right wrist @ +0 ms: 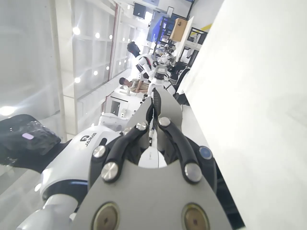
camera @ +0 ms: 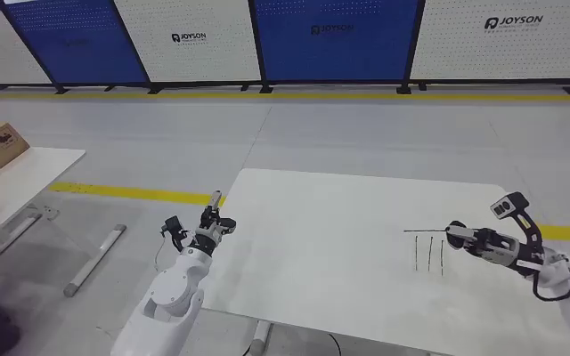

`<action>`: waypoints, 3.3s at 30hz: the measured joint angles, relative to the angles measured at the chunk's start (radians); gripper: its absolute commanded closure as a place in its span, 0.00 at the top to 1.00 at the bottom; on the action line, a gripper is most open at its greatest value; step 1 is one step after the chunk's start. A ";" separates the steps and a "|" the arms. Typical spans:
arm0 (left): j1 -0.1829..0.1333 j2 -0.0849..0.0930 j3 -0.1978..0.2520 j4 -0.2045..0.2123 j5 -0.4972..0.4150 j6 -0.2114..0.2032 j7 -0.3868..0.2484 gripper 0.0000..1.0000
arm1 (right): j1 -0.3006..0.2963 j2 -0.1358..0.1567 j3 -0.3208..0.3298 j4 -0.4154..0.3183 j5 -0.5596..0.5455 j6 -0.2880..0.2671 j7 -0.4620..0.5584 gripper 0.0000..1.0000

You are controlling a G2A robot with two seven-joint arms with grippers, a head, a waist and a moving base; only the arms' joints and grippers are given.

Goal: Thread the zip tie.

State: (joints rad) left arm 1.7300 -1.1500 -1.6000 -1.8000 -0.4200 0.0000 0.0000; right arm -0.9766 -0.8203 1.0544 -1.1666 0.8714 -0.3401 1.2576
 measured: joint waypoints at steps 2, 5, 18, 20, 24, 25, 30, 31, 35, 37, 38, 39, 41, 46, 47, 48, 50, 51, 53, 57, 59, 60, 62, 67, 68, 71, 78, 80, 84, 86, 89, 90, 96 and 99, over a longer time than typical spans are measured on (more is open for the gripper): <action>0.000 0.000 0.000 0.000 0.000 0.000 0.000 1.00 | 0.009 -0.023 -0.037 -0.042 -0.034 0.000 -0.054 0.00; 0.000 0.000 0.000 0.000 0.000 0.000 0.000 1.00 | 0.025 -0.049 -0.095 -0.047 -0.065 0.000 -0.109 0.00; -0.024 -0.002 0.029 -0.024 0.026 0.029 -0.020 1.00 | 0.025 -0.048 -0.091 -0.045 -0.064 0.000 -0.107 0.00; -0.030 -0.002 0.053 -0.048 0.029 0.057 -0.072 1.00 | 0.025 -0.048 -0.091 -0.045 -0.064 0.000 -0.107 0.00; -0.037 0.000 0.111 -0.084 0.082 0.109 -0.171 1.00 | 0.025 -0.048 -0.091 -0.045 -0.064 0.000 -0.107 0.00; -0.039 0.001 0.135 -0.089 0.109 0.122 -0.196 1.00 | 0.025 -0.048 -0.091 -0.045 -0.064 0.000 -0.107 0.00; -0.053 -0.004 0.214 -0.063 0.154 0.133 -0.229 1.00 | 0.025 -0.048 -0.091 -0.045 -0.064 0.000 -0.107 0.00; -0.056 -0.005 0.219 -0.056 0.154 0.130 -0.218 1.00 | 0.025 -0.048 -0.091 -0.045 -0.064 0.000 -0.107 0.00; -0.056 -0.005 0.219 -0.055 0.154 0.130 -0.216 1.00 | 0.025 -0.048 -0.091 -0.045 -0.064 0.000 -0.107 0.00; -0.056 -0.005 0.219 -0.055 0.154 0.130 -0.216 1.00 | 0.025 -0.048 -0.091 -0.045 -0.064 0.000 -0.107 0.00; -0.056 -0.005 0.219 -0.055 0.154 0.130 -0.216 1.00 | 0.025 -0.048 -0.091 -0.045 -0.064 0.000 -0.107 0.00; -0.056 -0.005 0.219 -0.055 0.154 0.130 -0.216 1.00 | 0.023 -0.048 -0.091 -0.047 -0.065 0.000 -0.110 0.00; -0.058 -0.005 0.220 -0.054 0.158 0.124 -0.214 1.00 | 0.010 -0.050 -0.085 -0.062 -0.075 0.000 -0.147 0.00; -0.058 -0.003 0.253 -0.066 0.208 0.085 -0.267 1.00 | 0.002 -0.079 -0.098 -0.095 -0.105 0.000 -0.203 0.00; -0.059 -0.003 0.263 -0.070 0.220 0.080 -0.272 1.00 | 0.007 -0.087 -0.108 -0.092 -0.109 0.000 -0.207 0.00; -0.060 -0.004 0.274 -0.074 0.230 0.077 -0.277 1.00 | 0.013 -0.097 -0.120 -0.088 -0.114 0.000 -0.210 0.00; -0.067 -0.006 0.303 -0.081 0.241 0.074 -0.288 1.00 | 0.031 -0.122 -0.151 -0.071 -0.132 0.000 -0.218 0.00; -0.071 -0.007 0.314 -0.083 0.243 0.071 -0.293 1.00 | 0.040 -0.132 -0.164 -0.060 -0.142 0.000 -0.226 0.00; -0.079 -0.009 0.340 -0.082 0.243 0.057 -0.306 1.00 | 0.058 -0.157 -0.192 -0.029 -0.153 0.000 -0.241 0.00; -0.099 -0.013 0.371 -0.062 0.224 0.040 -0.308 1.00 | 0.082 -0.190 -0.223 0.039 -0.135 0.000 -0.221 0.00; -0.103 -0.015 0.376 -0.055 0.222 0.034 -0.295 1.00 | 0.082 -0.190 -0.223 0.038 -0.134 0.000 -0.220 0.00; -0.103 -0.015 0.376 -0.055 0.222 0.034 -0.294 1.00 | 0.082 -0.190 -0.223 0.037 -0.134 0.000 -0.221 0.00; -0.103 -0.015 0.376 -0.056 0.222 0.034 -0.295 1.00 | 0.082 -0.190 -0.222 0.036 -0.135 0.000 -0.221 0.00; -0.103 -0.015 0.376 -0.056 0.222 0.035 -0.295 1.00 | 0.082 -0.190 -0.222 0.036 -0.135 0.000 -0.221 0.00; -0.103 -0.015 0.376 -0.056 0.222 0.035 -0.295 1.00 | 0.082 -0.190 -0.222 0.036 -0.135 0.000 -0.221 0.00; -0.103 -0.015 0.376 -0.056 0.222 0.035 -0.295 1.00 | 0.076 -0.191 -0.218 0.029 -0.127 0.000 -0.228 0.00; -0.103 -0.015 0.376 -0.056 0.222 0.035 -0.295 1.00 | -0.023 -0.220 -0.111 -0.054 -0.033 0.000 -0.301 0.00; -0.103 -0.015 0.376 -0.056 0.222 0.035 -0.295 1.00 | -0.042 -0.239 -0.110 -0.055 -0.077 0.000 -0.327 0.00; -0.103 -0.015 0.376 -0.056 0.222 0.035 -0.295 1.00 | -0.044 -0.258 -0.115 -0.030 -0.110 0.000 -0.338 0.00; -0.103 -0.015 0.376 -0.056 0.222 0.035 -0.295 1.00 | -0.044 -0.258 -0.115 -0.030 -0.109 0.000 -0.337 0.00; -0.103 -0.015 0.376 -0.056 0.222 0.035 -0.295 1.00 | -0.044 -0.257 -0.115 -0.031 -0.109 0.000 -0.337 0.00; -0.103 -0.015 0.376 -0.056 0.222 0.035 -0.295 1.00 | -0.044 -0.257 -0.115 -0.031 -0.109 0.000 -0.337 0.00; -0.103 -0.015 0.376 -0.056 0.222 0.035 -0.295 1.00 | -0.044 -0.257 -0.115 -0.031 -0.109 0.000 -0.337 0.00; -0.103 -0.015 0.376 -0.056 0.222 0.035 -0.295 1.00 | -0.044 -0.257 -0.115 -0.031 -0.109 0.000 -0.337 0.00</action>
State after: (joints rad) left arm 1.6274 -1.1647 -1.2244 -1.8558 -0.1977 0.0346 -0.2951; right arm -1.0208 -1.0776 0.9392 -1.1976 0.7629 -0.3400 0.9203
